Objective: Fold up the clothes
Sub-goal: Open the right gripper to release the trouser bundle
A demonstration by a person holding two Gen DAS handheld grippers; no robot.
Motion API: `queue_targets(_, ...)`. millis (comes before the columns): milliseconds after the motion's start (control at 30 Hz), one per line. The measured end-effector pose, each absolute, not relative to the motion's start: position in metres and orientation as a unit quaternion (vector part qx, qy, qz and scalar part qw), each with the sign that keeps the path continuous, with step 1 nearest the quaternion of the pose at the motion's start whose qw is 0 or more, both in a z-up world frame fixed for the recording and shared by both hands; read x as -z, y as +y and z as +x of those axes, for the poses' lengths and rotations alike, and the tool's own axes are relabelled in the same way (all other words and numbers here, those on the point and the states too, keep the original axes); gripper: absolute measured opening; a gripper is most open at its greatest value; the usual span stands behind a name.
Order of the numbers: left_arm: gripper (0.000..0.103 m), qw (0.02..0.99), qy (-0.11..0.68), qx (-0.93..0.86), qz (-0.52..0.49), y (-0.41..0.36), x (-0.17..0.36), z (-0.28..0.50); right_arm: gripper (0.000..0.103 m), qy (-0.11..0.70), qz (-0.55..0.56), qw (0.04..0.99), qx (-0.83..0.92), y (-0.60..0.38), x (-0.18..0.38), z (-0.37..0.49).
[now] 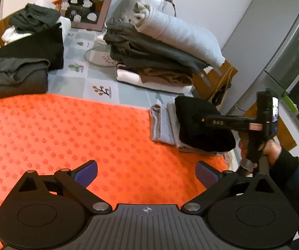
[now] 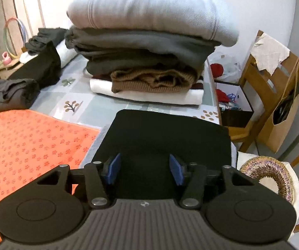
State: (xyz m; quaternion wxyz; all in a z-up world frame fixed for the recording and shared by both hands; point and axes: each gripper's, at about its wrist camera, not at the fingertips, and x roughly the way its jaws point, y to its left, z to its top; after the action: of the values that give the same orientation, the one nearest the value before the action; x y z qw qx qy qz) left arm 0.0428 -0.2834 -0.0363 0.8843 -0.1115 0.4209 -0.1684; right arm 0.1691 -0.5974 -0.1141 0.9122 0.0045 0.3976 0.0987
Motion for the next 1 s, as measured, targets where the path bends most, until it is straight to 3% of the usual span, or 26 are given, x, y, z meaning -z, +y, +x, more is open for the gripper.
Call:
queue_targets(433, 0.103, 0.908, 0.388, 0.101, -0.121, -0.26, 0.024, 0.034, 0.062, 0.413, -0.008, 0.905, -0.097, -0.59, 0.11, 0.18)
queue_targets(567, 0.103, 0.911, 0.383, 0.081, -0.129, -0.249, 0.021, 0.031, 0.075, 0.403, -0.023, 0.91, -0.092, -0.584, 0.091, 0.171)
queue_targets(633, 0.103, 0.915, 0.377, 0.075, -0.123, -0.243, 0.019, 0.027, 0.087, 0.394, -0.027, 0.914, -0.092, -0.58, 0.079, 0.163)
queue_targets(733, 0.103, 0.918, 0.373, 0.074, -0.113, -0.234, 0.016, 0.022, 0.094, 0.377, -0.037, 0.92, -0.096, -0.568, 0.058, 0.147)
queue_targets(833, 0.103, 0.921, 0.369, 0.076, -0.099, -0.224, 0.014, 0.016, 0.1, 0.363, -0.043, 0.926, -0.096, -0.553, 0.039, 0.13)
queue_targets(1000, 0.103, 0.919, 0.372, 0.097, -0.081, -0.199, 0.012, 0.01, 0.103, 0.35, -0.036, 0.932, -0.088, -0.521, 0.008, 0.096)
